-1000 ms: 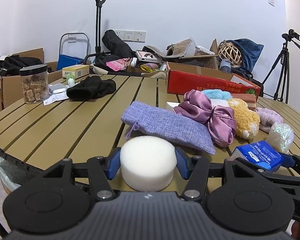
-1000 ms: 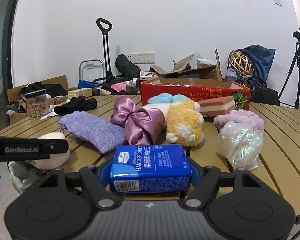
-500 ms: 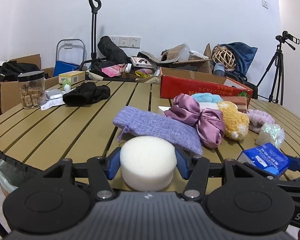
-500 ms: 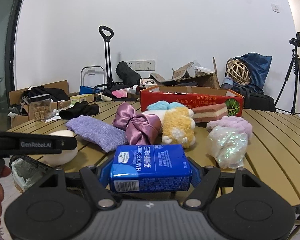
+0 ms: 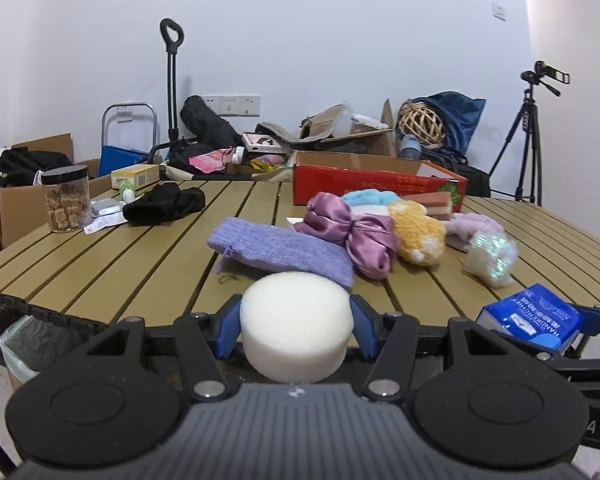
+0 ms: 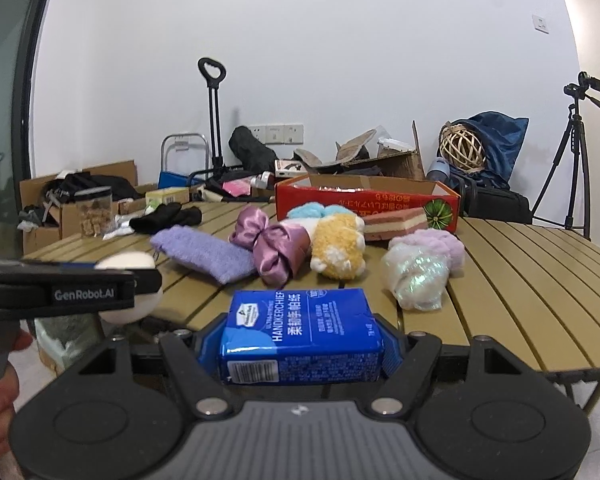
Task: Collect trash
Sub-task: 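Lift both held items and carry them down over the black trash bin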
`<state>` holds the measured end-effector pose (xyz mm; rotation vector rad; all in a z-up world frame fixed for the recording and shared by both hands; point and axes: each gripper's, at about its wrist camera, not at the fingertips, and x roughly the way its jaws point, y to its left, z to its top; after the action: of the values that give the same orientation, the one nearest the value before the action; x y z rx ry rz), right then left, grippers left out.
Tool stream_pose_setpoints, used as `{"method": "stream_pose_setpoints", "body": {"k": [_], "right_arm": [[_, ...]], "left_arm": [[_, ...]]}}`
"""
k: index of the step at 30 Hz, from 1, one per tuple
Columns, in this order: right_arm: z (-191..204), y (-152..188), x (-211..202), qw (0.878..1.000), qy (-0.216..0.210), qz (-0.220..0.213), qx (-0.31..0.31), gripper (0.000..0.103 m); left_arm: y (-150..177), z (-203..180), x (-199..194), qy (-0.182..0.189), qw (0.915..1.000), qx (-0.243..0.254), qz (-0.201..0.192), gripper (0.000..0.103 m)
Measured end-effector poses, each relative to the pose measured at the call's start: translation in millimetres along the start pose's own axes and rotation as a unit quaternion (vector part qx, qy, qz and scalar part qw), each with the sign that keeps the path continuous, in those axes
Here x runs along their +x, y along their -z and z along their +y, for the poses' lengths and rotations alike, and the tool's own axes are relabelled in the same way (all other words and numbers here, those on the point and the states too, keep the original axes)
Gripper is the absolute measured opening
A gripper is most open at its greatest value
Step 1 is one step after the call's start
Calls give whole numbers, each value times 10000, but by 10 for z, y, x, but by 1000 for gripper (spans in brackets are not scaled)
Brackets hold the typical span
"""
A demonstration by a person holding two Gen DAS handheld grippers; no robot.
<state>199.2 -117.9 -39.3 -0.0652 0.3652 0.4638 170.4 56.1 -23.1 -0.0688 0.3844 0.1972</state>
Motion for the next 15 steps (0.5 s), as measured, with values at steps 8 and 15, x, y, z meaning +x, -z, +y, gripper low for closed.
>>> {"method": "stream_pose_setpoints", "body": {"k": [8,15], "right_arm": [[16,261,-253,9988,10,488,-87,72],[59,512,-370,9949,-5,994,-150,72]], "left_arm": [[208,-15,-198,100,9994,106,314,58],[415,52,-304,114,9978,153,638,58]]}}
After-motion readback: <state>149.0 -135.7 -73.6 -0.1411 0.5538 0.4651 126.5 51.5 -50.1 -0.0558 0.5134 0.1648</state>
